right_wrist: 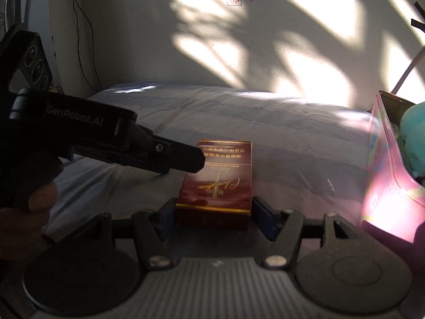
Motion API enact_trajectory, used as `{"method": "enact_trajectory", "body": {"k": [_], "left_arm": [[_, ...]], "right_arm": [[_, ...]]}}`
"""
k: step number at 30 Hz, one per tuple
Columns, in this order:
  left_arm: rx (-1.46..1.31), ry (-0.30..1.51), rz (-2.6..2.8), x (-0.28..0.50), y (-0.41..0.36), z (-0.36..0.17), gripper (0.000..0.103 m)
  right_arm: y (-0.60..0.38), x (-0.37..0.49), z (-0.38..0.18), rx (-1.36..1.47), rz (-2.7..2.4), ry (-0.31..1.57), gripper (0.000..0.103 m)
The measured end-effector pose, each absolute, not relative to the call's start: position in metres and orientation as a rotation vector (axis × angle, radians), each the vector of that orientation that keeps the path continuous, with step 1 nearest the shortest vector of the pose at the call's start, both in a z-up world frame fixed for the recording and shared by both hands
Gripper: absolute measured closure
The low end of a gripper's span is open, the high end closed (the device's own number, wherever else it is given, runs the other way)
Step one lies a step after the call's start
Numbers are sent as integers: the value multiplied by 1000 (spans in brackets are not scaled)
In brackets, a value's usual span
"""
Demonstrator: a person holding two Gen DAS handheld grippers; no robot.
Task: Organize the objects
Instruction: 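Move the right gripper to the red box and grasp it, then carry the red box into the pink tin and release it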
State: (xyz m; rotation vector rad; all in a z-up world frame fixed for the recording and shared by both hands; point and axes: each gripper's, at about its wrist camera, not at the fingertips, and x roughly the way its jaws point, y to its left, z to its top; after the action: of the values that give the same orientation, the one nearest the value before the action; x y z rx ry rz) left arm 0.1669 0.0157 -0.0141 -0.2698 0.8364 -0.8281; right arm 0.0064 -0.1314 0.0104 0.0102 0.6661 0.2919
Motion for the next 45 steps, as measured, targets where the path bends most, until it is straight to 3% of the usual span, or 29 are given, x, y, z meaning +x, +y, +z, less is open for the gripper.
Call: {"method": "enact_trajectory", "body": {"k": [4, 9, 10, 20, 32, 35, 37, 38, 45], "left_arm": [[-226, 850, -831, 147, -9, -14, 36], [-260, 892, -877, 134, -24, -10, 66], [-245, 881, -879, 131, -29, -4, 67], [-92, 747, -1059, 114, -134, 70, 64], [127, 741, -1161, 102, -288, 65, 56], [166, 732, -1127, 98, -303, 62, 48], [183, 710, -1086, 96, -306, 61, 37], [188, 693, -1070, 95, -305, 61, 34], [176, 606, -942, 93, -274, 72, 34]], "right_arm": [[-149, -9, 10, 118, 340, 648, 43], [-160, -21, 14, 159, 378, 607, 44], [-163, -22, 15, 150, 370, 589, 45], [-239, -56, 61, 141, 177, 302, 45], [-365, -67, 52, 264, -113, 296, 44], [-379, -66, 49, 258, -188, 295, 44], [-387, -66, 46, 268, -222, 290, 28], [-390, -69, 43, 280, -230, 283, 27], [-393, -80, 40, 315, -249, 267, 28]]}}
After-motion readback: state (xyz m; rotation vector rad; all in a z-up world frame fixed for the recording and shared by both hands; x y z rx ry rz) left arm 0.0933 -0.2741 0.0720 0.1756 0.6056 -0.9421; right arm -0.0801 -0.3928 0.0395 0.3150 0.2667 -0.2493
